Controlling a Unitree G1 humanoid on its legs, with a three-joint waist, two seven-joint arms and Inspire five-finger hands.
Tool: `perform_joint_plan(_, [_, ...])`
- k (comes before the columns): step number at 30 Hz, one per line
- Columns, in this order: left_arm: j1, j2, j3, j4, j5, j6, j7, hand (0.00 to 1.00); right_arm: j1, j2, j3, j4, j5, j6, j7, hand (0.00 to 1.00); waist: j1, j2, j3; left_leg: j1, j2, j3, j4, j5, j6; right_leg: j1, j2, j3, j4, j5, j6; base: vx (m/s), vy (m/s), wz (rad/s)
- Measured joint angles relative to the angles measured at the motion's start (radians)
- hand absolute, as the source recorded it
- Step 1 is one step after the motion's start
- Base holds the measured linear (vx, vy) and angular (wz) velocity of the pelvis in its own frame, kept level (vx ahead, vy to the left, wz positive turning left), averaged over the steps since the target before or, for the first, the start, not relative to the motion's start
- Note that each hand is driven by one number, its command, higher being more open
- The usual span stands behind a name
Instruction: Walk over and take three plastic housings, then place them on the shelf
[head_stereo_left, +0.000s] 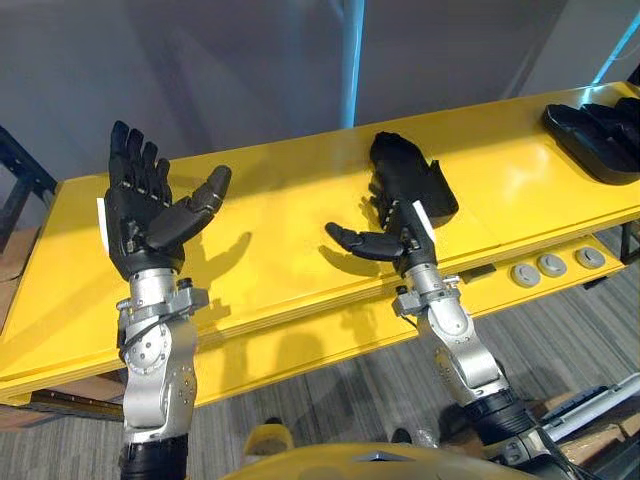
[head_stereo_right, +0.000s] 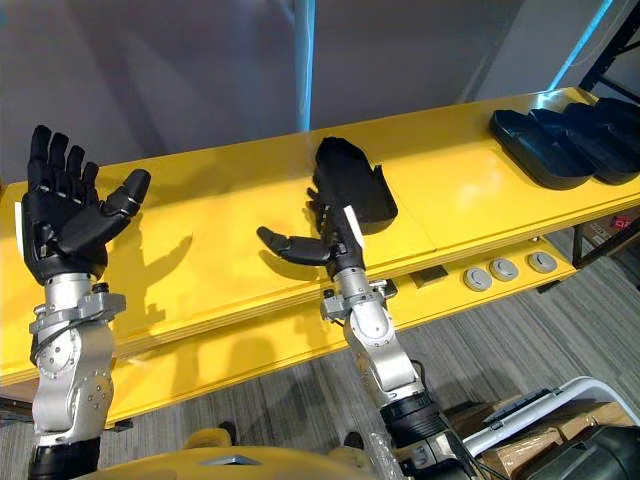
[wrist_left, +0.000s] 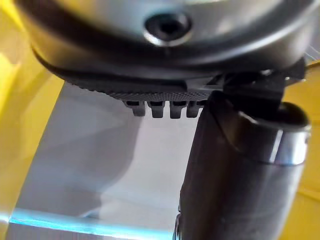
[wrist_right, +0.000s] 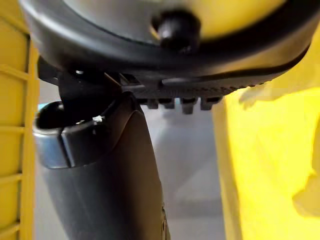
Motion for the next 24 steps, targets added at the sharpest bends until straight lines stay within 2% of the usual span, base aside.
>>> perform_joint_plan(2, [0.042,-0.014,0.002,-0.025,-0.001,-0.015,-0.024,1.0,0.037,-0.005,-0.091,-0.059,0.0,0.0,0.003,1.0,-0.001,0.0,0.0,0.0,0.001,0.004,0.0,0.0,0.0,-0.003,0.0,0.004,0.0,0.0,0.0,0.0,0.009,-0.05])
perform_joint_plan(3, [0.066,-0.017,0.005,-0.033,-0.003,-0.027,-0.038,1.0,0.057,-0.014,-0.158,-0.095,0.017,0.0,0.029,1.0,-0.003,0.0,0.0,0.002,0.001,0.007,0.0,-0.001,-0.001,-0.003,0.0,0.006,0.0,0.0,0.0,0.0,0.008,-0.06])
perform_joint_plan(6, [0.102,-0.018,0.027,-0.038,-0.022,-0.04,-0.059,1.0,0.078,-0.059,-0.255,-0.138,0.092,0.0,0.117,1.0,-0.016,-0.003,-0.002,0.007,0.003,0.015,-0.002,-0.002,-0.002,-0.004,0.0,0.009,0.0,0.0,0.0,0.0,0.007,-0.09])
perform_joint_plan(8, [0.102,-0.022,0.037,-0.038,-0.043,-0.04,-0.06,1.0,0.079,-0.083,-0.266,-0.138,0.098,-0.001,0.147,1.0,-0.029,-0.008,-0.006,0.015,0.005,0.025,-0.005,-0.002,-0.003,-0.004,0.001,0.019,0.0,0.0,0.0,-0.02,0.009,-0.16])
perform_joint_plan(14, [0.104,-0.024,0.038,-0.039,-0.065,-0.041,-0.063,1.0,0.121,-0.112,-0.259,-0.17,-0.135,-0.003,0.185,1.0,-0.027,-0.021,-0.015,0.022,0.009,0.042,-0.02,-0.002,-0.004,-0.015,0.003,0.032,0.0,-0.001,-0.002,-0.01,0.004,-0.06])
perform_joint_plan(21, [0.137,-0.019,0.039,-0.038,-0.081,-0.04,-0.064,1.0,0.111,-0.311,-0.308,-0.173,-0.226,-0.003,0.271,1.0,-0.028,-0.035,-0.02,0.031,0.009,0.047,-0.023,-0.004,-0.005,-0.004,0.003,0.039,0.001,0.0,0.0,0.01,0.003,-0.01])
perform_joint_plan(24, [0.137,0.005,0.038,-0.038,-0.108,-0.04,-0.076,1.0,0.097,-0.409,-0.311,-0.156,-0.257,-0.001,0.299,1.0,-0.029,-0.049,-0.019,0.033,0.009,0.048,-0.027,-0.004,-0.006,-0.005,0.003,0.04,0.002,0.0,0.001,-0.02,0.007,-0.01])
